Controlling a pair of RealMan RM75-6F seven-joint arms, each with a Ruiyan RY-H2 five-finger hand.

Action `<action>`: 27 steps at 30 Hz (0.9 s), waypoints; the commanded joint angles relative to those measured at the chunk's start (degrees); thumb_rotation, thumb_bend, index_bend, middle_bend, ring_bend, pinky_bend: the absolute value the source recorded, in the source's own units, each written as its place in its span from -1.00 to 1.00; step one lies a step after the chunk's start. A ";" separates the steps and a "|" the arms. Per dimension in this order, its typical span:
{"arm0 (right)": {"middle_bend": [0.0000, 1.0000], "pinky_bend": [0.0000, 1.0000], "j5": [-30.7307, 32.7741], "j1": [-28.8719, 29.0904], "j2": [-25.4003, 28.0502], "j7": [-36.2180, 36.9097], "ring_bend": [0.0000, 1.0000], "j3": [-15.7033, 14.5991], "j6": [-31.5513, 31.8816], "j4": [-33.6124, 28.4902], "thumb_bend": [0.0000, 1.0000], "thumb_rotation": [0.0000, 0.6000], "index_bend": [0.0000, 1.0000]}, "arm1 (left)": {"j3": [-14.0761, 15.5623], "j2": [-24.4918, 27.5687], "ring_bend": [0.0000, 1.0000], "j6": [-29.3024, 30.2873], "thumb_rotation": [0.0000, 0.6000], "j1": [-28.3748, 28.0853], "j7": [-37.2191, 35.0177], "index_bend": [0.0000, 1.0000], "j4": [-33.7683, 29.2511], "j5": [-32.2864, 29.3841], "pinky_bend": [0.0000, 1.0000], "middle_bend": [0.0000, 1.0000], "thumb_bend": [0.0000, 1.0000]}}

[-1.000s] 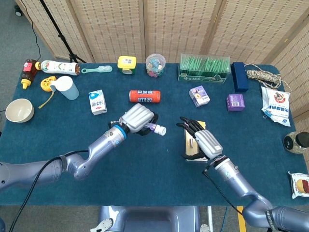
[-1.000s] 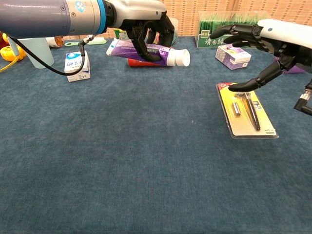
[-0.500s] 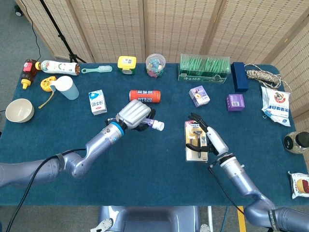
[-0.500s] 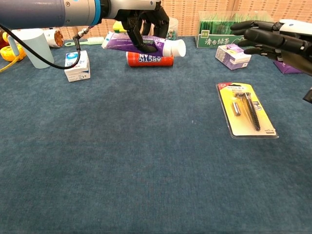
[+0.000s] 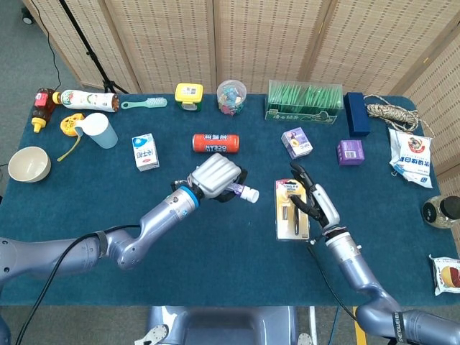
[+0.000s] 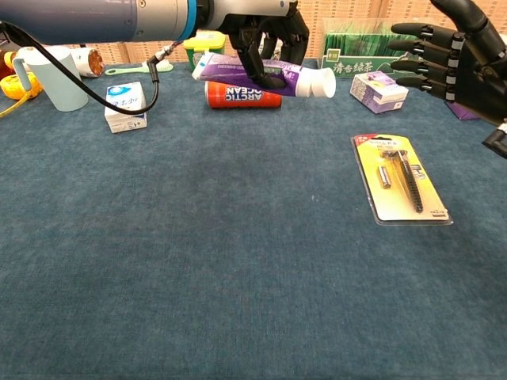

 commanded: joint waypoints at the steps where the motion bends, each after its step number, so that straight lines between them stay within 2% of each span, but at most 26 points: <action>1: -1.00 -1.00 1.52 -0.43 -1.26 -0.04 -1.00 1.47 0.83 -0.67 -1.00 -0.40 -1.00 | -0.30 -0.85 0.10 1.13 1.00 -0.99 1.75 0.31 -0.64 -1.99 0.06 0.07 -0.23; 27: -1.00 -1.00 6.61 -1.03 -5.86 1.00 -1.00 6.39 -0.68 -1.68 -1.00 -0.41 -1.00 | -1.54 -6.20 0.11 5.50 1.00 -6.36 9.60 0.31 -0.96 -12.53 0.06 0.08 -0.23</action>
